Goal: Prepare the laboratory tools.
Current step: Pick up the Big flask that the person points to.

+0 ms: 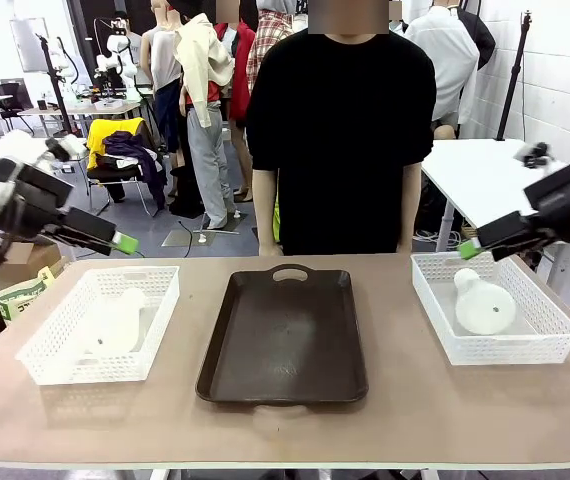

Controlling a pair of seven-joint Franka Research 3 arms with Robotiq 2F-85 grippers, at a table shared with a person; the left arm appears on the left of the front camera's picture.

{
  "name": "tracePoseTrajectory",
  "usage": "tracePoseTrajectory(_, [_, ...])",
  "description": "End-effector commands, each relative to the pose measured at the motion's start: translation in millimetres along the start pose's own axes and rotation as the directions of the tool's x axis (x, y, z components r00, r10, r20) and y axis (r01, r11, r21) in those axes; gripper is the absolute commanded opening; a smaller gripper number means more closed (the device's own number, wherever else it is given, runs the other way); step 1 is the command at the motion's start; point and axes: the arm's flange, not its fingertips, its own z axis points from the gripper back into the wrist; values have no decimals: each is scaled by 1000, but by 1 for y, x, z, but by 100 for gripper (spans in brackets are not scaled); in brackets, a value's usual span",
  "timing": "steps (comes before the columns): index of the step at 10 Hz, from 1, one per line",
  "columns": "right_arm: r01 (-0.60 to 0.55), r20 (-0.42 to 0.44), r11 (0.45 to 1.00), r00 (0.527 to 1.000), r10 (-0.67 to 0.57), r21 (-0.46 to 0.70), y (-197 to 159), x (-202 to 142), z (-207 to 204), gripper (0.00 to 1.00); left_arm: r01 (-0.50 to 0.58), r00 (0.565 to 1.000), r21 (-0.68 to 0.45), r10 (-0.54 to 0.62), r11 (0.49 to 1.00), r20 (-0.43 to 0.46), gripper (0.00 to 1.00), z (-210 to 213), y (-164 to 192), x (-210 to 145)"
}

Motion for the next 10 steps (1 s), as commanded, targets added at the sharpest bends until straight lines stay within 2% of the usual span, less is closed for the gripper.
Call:
tracePoseTrajectory(1, [59, 23, 994, 998, -61, 90, -12, -35, 13, 100, -55, 997, -86, 60, 995, 56, 100, 17, 20, -6])
tracePoseTrajectory(2, [86, 40, 989, 995, -91, 116, -22, -40, 22, 100, -92, 991, -105, 101, 990, 87, 100, 26, 29, -10])
tracePoseTrajectory(3, [121, 61, 977, 989, -133, 175, -32, -46, 30, 100, -155, 981, -197, 175, 968, 89, 100, 38, 38, -18])
tracePoseTrajectory(5, [203, 95, 943, 967, -235, 265, -52, -55, 40, 100, -206, 961, -292, 250, 934, 120, 100, 48, 55, -30])
tracePoseTrajectory(7, [269, 54, 908, 952, -301, 322, -72, -55, 35, 100, -237, 944, -414, 309, 879, 116, 100, 47, 67, -38])
tracePoseTrajectory(9, [275, 16, 884, 953, -303, 379, -82, -50, 24, 100, -301, 908, -508, 405, 807, 105, 100, 48, 79, -42])
tracePoseTrajectory(10, [272, -3, 865, 955, -298, 422, -85, -47, 21, 100, -307, 907, -530, 412, 791, 90, 100, 47, 80, -43])
